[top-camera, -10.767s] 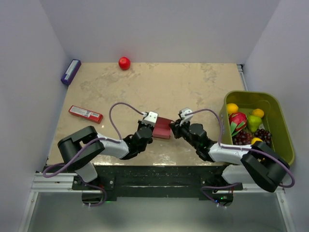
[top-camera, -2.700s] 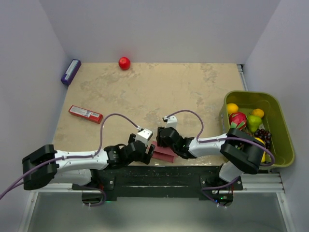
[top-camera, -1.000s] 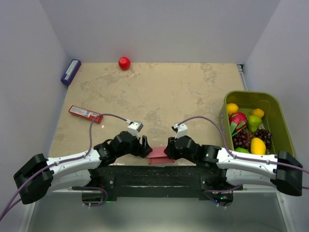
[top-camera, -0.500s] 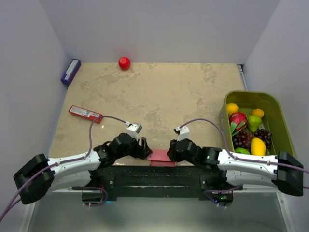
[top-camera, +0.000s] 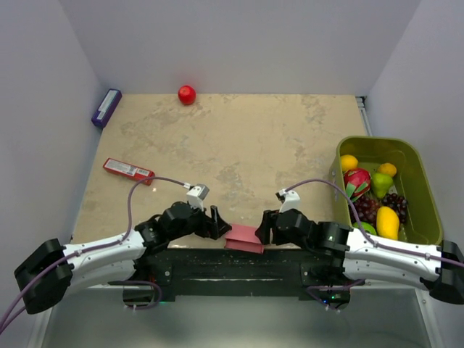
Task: Fold the paper box
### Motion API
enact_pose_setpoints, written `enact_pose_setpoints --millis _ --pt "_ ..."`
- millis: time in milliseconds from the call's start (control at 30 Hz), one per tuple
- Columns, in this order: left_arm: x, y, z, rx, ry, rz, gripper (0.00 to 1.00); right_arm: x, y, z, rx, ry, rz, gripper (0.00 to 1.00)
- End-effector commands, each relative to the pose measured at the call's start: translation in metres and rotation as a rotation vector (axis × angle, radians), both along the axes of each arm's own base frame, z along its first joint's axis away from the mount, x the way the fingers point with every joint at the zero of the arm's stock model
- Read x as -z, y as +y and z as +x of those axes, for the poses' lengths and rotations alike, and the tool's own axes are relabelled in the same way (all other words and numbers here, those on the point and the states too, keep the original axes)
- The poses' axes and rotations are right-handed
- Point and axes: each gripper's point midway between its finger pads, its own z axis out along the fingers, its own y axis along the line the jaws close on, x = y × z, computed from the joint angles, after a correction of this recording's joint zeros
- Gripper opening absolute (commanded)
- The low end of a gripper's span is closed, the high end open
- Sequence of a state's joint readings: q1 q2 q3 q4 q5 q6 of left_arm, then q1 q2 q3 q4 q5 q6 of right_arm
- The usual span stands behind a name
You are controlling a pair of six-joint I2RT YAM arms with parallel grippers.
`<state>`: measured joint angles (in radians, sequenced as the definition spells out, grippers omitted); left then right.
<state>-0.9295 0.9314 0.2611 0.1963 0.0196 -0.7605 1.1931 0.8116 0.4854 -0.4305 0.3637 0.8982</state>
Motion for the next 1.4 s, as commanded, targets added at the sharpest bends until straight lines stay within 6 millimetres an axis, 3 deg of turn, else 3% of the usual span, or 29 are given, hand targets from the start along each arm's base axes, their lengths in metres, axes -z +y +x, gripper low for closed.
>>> enact_pose_setpoints --millis 0,133,267,500,833,1167,1367 --pt "0.001 -0.008 -0.013 0.051 0.034 -0.067 0.86 -0.004 -0.003 -0.012 0.036 0.076 0.064 0.67" --pt "0.013 -0.006 -0.022 0.069 0.051 -0.046 0.87 0.005 0.004 -0.025 0.003 0.137 0.121 0.64" --pt "0.026 -0.004 -0.031 0.089 0.067 -0.011 0.87 0.027 0.002 -0.035 -0.005 0.193 0.124 0.57" --pt "0.044 0.001 -0.041 0.104 0.088 0.057 0.82 0.045 -0.009 -0.035 0.019 0.198 0.078 0.53" --pt "0.037 -0.012 -0.056 0.186 0.044 -0.039 0.83 0.066 -0.009 -0.035 -0.012 0.179 0.064 0.52" --pt "0.026 -0.023 -0.056 0.227 -0.016 -0.091 0.55 0.054 0.005 -0.023 -0.021 0.109 0.124 0.50" --pt "0.026 -0.024 -0.054 0.206 -0.006 -0.125 0.42 0.059 0.014 -0.024 -0.008 0.126 0.189 0.37"
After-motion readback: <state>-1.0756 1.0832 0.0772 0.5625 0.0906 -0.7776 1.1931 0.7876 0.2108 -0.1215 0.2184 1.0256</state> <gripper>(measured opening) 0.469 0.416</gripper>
